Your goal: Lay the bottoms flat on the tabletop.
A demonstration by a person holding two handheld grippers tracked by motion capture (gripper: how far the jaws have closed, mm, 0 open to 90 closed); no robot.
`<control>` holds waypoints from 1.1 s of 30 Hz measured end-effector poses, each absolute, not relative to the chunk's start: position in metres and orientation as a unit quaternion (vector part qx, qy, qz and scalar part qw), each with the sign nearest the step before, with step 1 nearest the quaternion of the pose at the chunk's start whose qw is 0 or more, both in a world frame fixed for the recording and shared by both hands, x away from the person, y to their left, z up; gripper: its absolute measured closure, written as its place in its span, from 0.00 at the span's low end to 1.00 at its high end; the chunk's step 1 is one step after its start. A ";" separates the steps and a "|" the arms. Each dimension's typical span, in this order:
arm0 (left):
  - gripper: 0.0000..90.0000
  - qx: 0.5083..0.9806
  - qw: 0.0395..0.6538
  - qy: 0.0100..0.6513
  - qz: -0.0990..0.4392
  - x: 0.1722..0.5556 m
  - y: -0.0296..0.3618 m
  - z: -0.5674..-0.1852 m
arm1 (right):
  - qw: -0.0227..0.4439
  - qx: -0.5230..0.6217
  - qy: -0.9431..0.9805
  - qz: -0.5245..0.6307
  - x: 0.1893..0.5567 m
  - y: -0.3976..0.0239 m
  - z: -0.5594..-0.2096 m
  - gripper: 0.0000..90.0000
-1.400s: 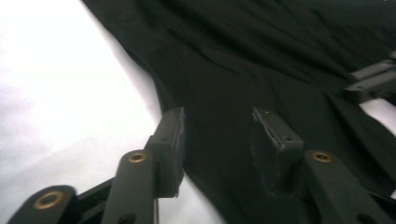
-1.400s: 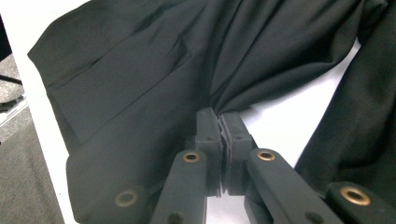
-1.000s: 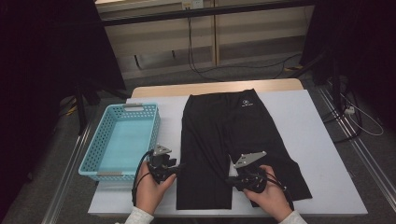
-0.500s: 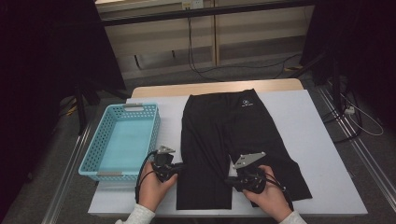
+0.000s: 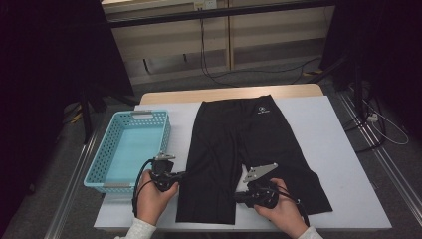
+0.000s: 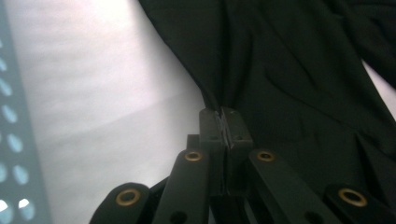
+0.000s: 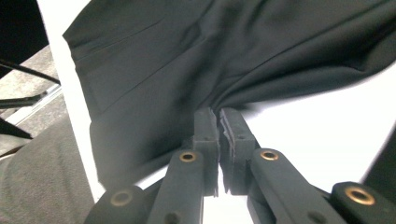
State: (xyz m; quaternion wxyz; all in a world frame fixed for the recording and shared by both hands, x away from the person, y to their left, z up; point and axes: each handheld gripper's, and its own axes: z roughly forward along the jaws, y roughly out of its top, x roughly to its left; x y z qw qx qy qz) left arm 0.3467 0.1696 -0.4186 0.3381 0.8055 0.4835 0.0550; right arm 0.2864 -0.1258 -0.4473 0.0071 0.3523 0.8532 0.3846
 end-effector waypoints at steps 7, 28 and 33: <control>0.98 0.805 0.337 0.486 0.055 0.346 0.173 -0.418 | -0.008 0.337 0.859 0.385 0.282 -0.117 -0.448 0.98; 0.98 0.812 0.342 0.471 0.052 0.345 0.169 -0.418 | 0.117 0.390 0.838 0.362 0.321 -0.112 -0.452 0.80; 0.98 0.812 0.340 0.472 0.054 0.346 0.170 -0.418 | 0.087 0.398 0.837 0.367 0.322 -0.125 -0.451 0.98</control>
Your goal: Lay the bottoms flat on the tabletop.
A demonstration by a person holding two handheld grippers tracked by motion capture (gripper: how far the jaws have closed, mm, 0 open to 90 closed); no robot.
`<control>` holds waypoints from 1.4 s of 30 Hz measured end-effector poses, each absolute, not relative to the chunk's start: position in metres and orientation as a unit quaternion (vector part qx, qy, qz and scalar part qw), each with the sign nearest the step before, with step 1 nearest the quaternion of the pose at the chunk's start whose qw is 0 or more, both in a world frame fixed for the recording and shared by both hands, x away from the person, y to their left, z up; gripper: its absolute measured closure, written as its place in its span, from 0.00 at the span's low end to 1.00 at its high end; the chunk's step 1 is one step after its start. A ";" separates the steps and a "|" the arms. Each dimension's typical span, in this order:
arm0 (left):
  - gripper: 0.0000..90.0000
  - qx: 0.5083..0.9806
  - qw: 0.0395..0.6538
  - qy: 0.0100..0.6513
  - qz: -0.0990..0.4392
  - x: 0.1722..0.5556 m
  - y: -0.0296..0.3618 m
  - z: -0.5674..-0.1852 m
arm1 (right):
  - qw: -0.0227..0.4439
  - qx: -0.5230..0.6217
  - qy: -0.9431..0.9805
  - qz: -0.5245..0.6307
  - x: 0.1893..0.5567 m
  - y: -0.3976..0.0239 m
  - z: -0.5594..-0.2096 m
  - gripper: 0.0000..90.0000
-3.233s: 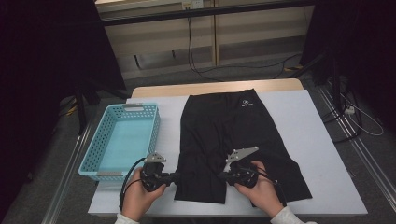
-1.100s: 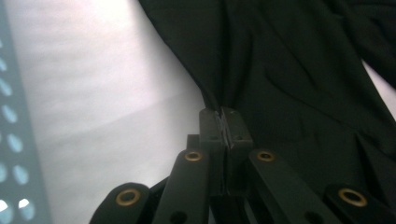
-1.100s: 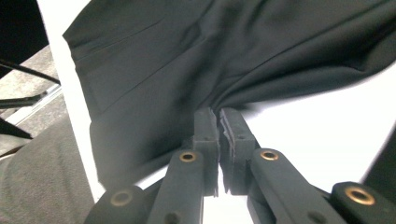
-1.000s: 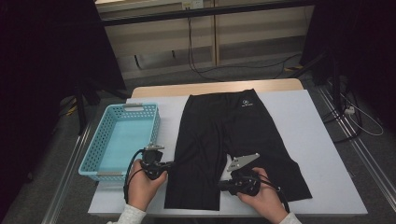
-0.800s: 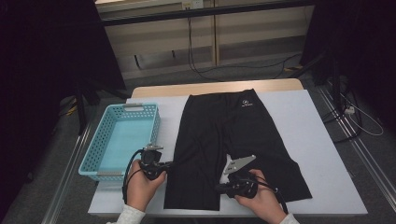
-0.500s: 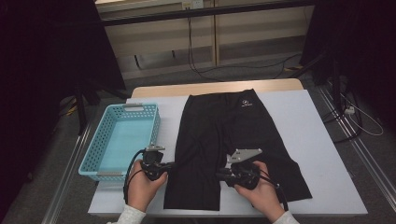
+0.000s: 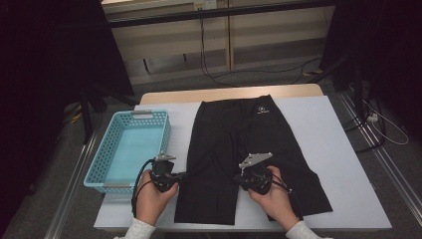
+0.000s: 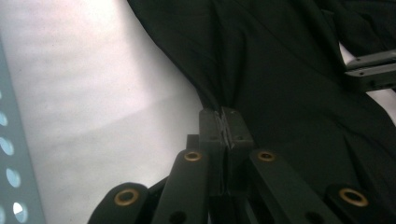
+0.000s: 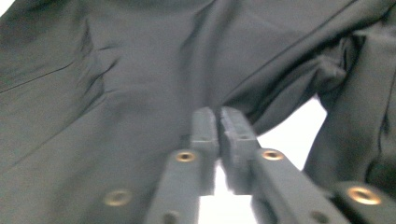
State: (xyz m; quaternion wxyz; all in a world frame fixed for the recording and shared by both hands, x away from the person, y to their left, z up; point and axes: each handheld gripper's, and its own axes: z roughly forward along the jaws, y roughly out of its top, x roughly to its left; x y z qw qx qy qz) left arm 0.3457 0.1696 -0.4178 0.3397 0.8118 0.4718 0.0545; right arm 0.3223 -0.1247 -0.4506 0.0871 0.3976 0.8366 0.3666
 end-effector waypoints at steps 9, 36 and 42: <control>0.98 0.812 0.335 0.474 0.060 0.346 0.170 -0.418 | 0.073 0.399 0.842 0.357 0.314 -0.140 -0.447 1.00; 0.32 0.813 0.412 0.405 0.067 0.347 0.159 -0.420 | 0.140 0.394 0.800 0.430 0.318 -0.167 -0.429 0.17; 0.30 0.817 0.403 0.406 0.072 0.348 0.159 -0.427 | 0.141 0.391 0.801 0.431 0.318 -0.166 -0.428 0.16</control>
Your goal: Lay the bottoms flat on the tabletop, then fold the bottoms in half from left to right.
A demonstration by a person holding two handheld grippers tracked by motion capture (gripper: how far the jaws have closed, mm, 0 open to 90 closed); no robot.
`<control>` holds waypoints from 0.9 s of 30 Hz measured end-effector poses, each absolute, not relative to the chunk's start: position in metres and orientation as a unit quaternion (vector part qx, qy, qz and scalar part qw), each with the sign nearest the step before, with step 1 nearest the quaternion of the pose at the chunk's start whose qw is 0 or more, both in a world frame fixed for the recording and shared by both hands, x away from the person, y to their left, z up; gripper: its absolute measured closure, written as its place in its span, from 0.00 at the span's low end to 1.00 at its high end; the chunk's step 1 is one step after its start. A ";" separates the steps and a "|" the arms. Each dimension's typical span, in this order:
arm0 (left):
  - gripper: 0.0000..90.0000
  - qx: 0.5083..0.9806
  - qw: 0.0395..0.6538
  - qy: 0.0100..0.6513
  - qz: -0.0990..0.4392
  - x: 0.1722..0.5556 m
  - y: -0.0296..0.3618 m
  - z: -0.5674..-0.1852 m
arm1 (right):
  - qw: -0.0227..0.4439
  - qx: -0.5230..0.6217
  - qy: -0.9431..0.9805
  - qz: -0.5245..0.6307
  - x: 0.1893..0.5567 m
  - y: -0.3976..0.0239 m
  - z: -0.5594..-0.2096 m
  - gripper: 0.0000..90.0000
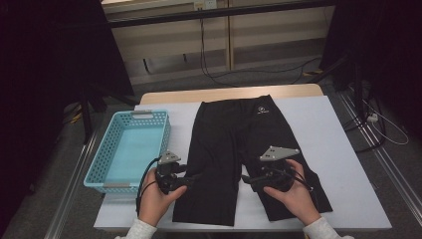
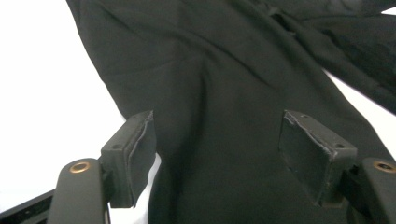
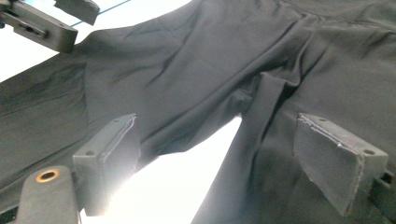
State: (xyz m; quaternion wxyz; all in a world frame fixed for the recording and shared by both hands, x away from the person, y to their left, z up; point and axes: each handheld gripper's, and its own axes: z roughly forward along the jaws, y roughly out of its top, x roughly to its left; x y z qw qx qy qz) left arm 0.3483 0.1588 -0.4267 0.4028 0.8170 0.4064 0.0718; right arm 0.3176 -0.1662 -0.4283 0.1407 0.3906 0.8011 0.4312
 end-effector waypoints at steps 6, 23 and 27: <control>0.28 0.823 0.393 0.402 0.077 0.347 0.156 -0.431 | 0.138 0.390 0.802 0.431 0.319 -0.166 -0.430 0.16; 0.25 0.823 0.391 0.406 0.070 0.347 0.152 -0.436 | 0.136 0.392 0.797 0.439 0.316 -0.169 -0.428 0.15; 0.24 0.821 0.391 0.410 0.072 0.347 0.153 -0.435 | 0.134 0.391 0.796 0.442 0.315 -0.170 -0.428 0.15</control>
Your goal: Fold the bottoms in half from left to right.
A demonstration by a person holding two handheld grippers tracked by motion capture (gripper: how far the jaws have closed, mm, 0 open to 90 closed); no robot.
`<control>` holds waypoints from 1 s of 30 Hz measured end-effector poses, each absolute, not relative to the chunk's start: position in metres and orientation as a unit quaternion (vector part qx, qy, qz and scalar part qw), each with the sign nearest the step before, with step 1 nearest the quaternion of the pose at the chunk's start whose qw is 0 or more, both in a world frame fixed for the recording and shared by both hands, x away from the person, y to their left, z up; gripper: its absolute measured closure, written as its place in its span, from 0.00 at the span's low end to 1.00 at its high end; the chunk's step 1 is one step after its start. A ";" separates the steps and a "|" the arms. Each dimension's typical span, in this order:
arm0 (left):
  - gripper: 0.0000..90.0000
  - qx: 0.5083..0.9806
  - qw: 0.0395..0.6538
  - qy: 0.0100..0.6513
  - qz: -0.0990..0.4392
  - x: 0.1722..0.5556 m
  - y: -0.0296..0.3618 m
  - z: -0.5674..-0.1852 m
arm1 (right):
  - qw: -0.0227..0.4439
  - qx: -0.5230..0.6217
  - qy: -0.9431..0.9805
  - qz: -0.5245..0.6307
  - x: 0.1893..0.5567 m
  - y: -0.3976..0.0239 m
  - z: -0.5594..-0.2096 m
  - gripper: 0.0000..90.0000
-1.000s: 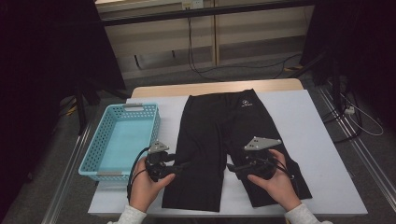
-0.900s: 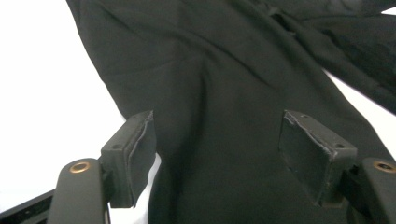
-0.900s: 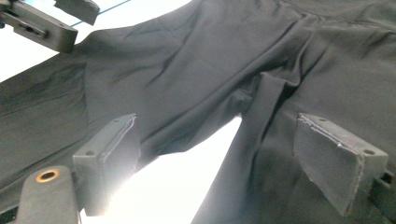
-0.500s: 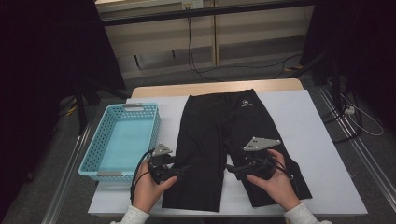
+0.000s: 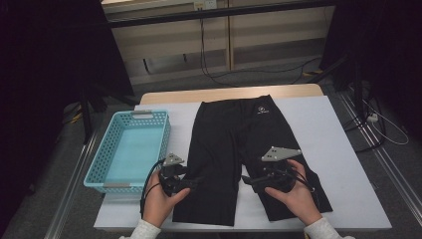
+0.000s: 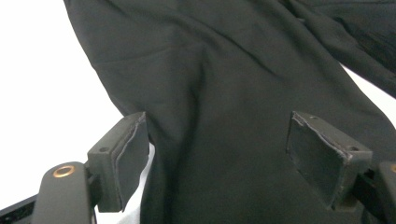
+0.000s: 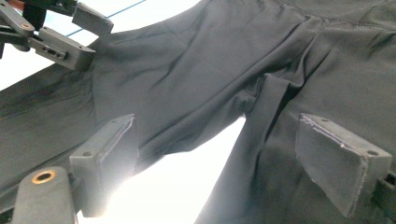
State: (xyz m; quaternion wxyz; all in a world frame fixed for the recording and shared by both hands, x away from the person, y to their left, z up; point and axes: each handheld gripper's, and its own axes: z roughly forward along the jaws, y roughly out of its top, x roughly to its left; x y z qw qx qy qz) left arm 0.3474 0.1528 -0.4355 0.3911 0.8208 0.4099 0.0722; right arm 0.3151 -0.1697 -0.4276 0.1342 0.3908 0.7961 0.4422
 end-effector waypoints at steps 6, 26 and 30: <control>0.23 0.820 0.385 0.416 0.075 0.347 0.152 -0.437 | 0.136 0.386 0.797 0.445 0.315 -0.168 -0.426 0.15; 0.27 0.827 0.344 0.428 0.124 0.346 0.147 -0.450 | 0.135 0.377 0.799 0.448 0.315 -0.165 -0.426 0.15; 0.29 0.821 0.344 0.443 0.110 0.345 0.145 -0.449 | 0.134 0.378 0.799 0.448 0.314 -0.167 -0.427 0.15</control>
